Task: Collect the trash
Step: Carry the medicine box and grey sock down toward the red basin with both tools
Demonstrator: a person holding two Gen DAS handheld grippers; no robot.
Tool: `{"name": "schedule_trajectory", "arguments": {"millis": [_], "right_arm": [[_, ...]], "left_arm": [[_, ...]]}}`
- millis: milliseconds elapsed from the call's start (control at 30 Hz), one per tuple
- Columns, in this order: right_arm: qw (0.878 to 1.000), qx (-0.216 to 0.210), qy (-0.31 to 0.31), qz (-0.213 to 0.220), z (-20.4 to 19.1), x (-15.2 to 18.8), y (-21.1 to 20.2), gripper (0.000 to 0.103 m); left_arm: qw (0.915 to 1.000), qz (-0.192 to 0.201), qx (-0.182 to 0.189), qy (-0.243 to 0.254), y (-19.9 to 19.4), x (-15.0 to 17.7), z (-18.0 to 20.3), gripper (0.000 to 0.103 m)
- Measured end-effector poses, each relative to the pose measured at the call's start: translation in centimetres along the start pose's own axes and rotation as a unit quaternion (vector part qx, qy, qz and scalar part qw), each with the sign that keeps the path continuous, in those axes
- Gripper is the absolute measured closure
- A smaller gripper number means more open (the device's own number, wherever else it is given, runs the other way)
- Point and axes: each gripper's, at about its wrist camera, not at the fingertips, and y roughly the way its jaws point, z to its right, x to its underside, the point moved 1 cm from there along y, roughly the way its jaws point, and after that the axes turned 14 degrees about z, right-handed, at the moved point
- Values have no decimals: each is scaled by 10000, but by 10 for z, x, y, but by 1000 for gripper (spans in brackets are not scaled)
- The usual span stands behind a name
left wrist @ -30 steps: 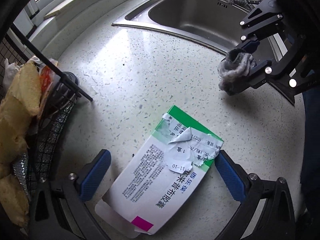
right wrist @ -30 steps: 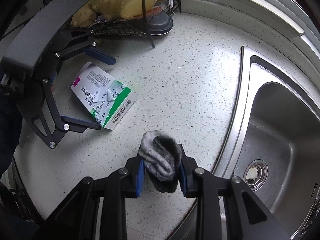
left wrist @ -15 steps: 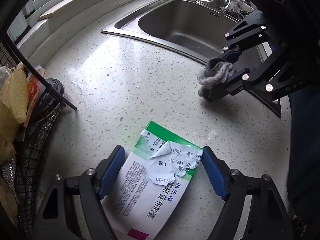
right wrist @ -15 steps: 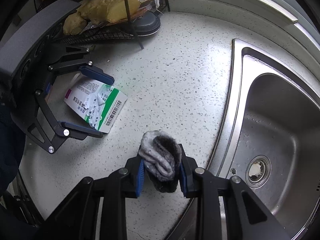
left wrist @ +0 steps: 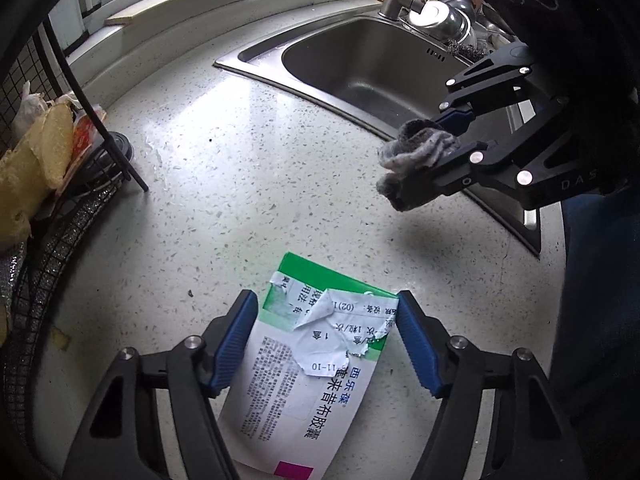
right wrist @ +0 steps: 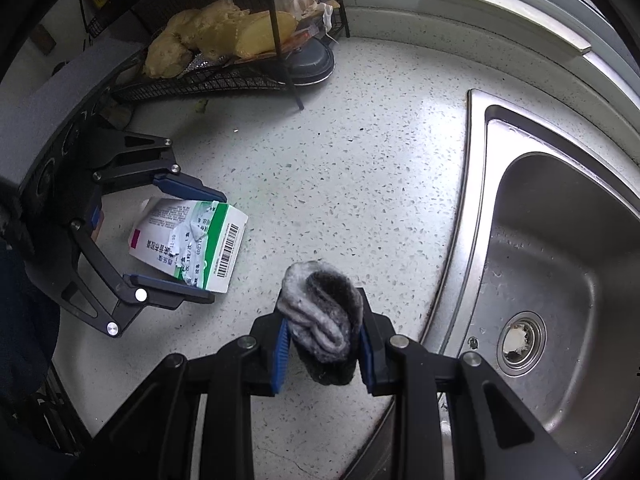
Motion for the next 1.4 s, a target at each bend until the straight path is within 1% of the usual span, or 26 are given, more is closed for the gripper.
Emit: {"name": "schedule_trajectory", "arguments": {"millis": [67, 167, 233, 367, 467, 567, 733, 800, 933, 1067, 1100, 1233, 1300, 1400], "right_arm": [[10000, 13, -30, 88, -3, 3, -10, 76], [9998, 157, -98, 97, -7, 11, -23, 76], [9998, 131, -83, 147, -9, 15, -33, 76], [9992, 82, -222, 330, -12, 19, -55, 76], [9984, 43, -324, 469, -16, 24, -72, 76], [9975, 5, -445, 546, -18, 33, -87, 76], [9959, -125, -636, 635, -20, 58, -112, 76], [9954, -186, -669, 657, -16, 68, -123, 76], [9946, -301, -767, 635, -7, 89, -140, 76], [9920, -470, -942, 700, -1, 116, -162, 76], [9911, -512, -994, 725, 1, 124, -169, 76], [9864, -778, -1187, 827, 2, 158, -193, 76], [9834, -878, -1326, 874, 3, 177, -204, 76], [9810, -1020, -1413, 855, 7, 200, -214, 76]], "left_arm": [[10000, 85, -37, 8, -12, -2, 12, 35], [9993, 340, -166, -50, -31, -11, 33, 35], [9986, 469, -242, -67, -35, -19, 44, 35], [9969, 627, -454, -134, -50, -23, 68, 35], [9955, 760, -529, -220, -59, -25, 87, 35], [9943, 722, -742, -256, -69, -24, 111, 35], [9925, 618, -1008, -296, -69, -26, 146, 35], [9910, 558, -1172, -333, -69, -29, 166, 35], [9880, 579, -1342, -498, -70, -36, 209, 35], [9805, 581, -1736, -708, -65, -39, 255, 35], [9775, 565, -1871, -794, -62, -39, 267, 35], [9682, 425, -2209, -1093, -44, -29, 311, 35], [9619, 384, -2397, -1254, -36, -22, 336, 35], [9496, 358, -2675, -1596, -28, -12, 370, 35]]}}
